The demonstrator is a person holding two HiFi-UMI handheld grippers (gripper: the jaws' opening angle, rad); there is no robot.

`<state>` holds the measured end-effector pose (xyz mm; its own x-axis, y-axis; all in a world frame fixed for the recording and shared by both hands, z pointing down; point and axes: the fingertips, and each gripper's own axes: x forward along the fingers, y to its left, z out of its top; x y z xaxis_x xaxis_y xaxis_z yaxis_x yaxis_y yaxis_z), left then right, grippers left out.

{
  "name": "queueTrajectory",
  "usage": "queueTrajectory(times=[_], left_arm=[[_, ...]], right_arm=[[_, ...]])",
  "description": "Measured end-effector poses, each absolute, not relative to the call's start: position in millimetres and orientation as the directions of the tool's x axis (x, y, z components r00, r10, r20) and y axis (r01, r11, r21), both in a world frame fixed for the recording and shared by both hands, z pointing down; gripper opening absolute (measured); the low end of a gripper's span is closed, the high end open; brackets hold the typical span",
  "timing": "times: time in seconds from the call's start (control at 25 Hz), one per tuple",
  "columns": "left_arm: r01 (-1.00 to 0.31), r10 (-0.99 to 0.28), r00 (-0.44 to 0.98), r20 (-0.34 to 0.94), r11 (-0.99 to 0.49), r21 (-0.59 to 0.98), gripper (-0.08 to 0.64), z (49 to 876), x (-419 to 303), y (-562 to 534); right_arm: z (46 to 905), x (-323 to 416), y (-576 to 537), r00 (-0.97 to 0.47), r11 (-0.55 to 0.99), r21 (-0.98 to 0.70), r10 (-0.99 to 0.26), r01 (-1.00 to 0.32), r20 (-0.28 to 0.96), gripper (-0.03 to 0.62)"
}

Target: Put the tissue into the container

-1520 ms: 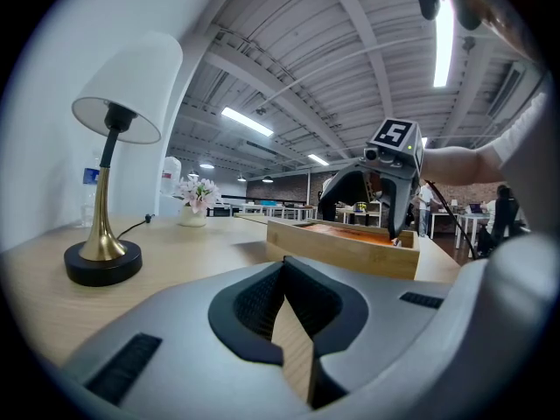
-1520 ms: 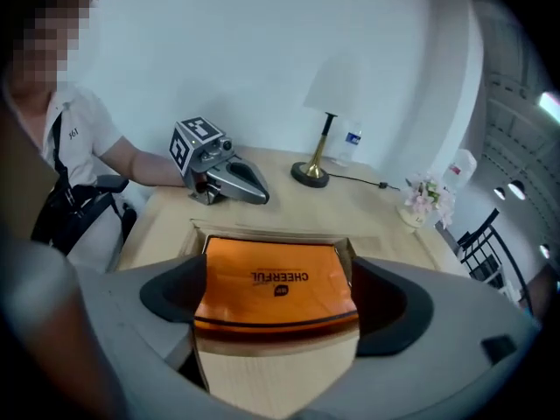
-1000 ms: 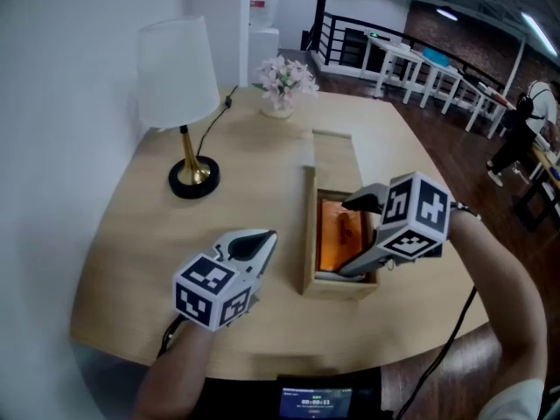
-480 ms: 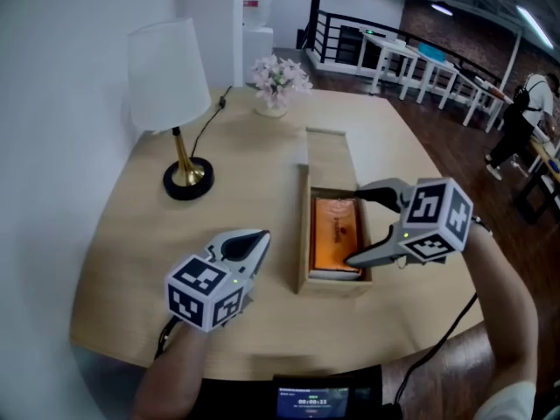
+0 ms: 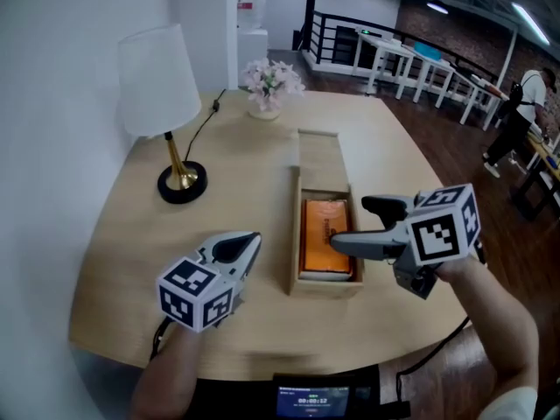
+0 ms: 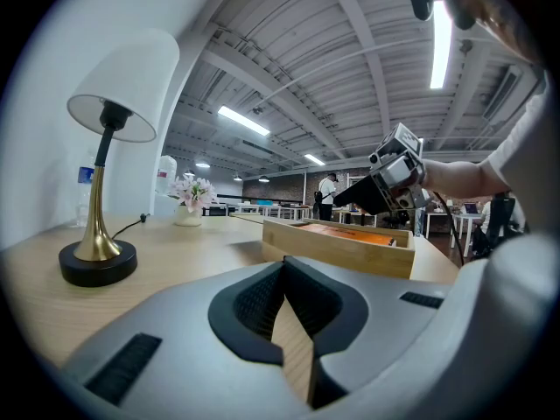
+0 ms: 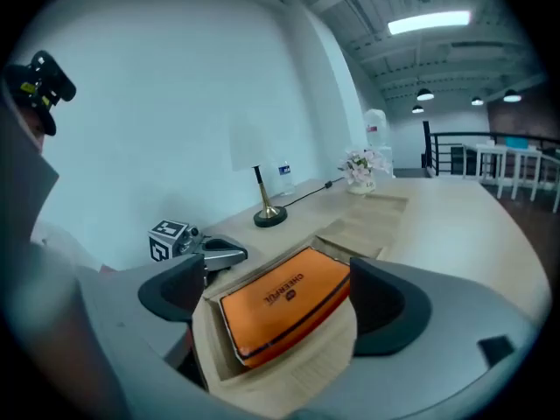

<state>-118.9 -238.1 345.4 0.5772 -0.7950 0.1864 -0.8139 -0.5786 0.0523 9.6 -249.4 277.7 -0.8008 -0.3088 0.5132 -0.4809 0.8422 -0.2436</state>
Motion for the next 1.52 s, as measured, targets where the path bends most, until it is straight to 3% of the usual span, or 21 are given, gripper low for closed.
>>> queueTrajectory(times=[0.24, 0.36, 1.0, 1.08, 1.52], left_arm=[[-0.826, -0.809, 0.559, 0.182, -0.564, 0.031, 0.006, 343.1, -98.4, -235.4], [-0.796, -0.785, 0.589, 0.193, -0.604, -0.026, 0.006, 342.1, -68.3, -230.6], [-0.677, -0.667, 0.731, 0.144, -0.735, 0.031, 0.000, 335.1, 7.0, -203.4], [-0.672, -0.661, 0.736, 0.145, -0.740, 0.032, 0.000, 335.6, 9.4, -202.9], [-0.664, -0.653, 0.743, 0.150, -0.747, 0.038, 0.000, 338.2, 8.8, -204.2]], right_arm=[[307.4, -3.8, -235.0, -0.702, 0.833, -0.212, -0.261, -0.511, 0.663, 0.450], [311.4, 0.0, -237.7, -0.682, 0.813, -0.220, -0.269, -0.540, 0.680, 0.417], [330.2, 34.4, -255.1, -0.423, 0.734, 0.048, -0.442, -0.678, 0.791, 0.398], [336.5, 34.6, -254.9, -0.424, 0.730, 0.020, -0.418, -0.683, 0.804, 0.353], [336.0, 35.3, -256.6, -0.432, 0.740, 0.063, -0.457, -0.670, 0.778, 0.350]])
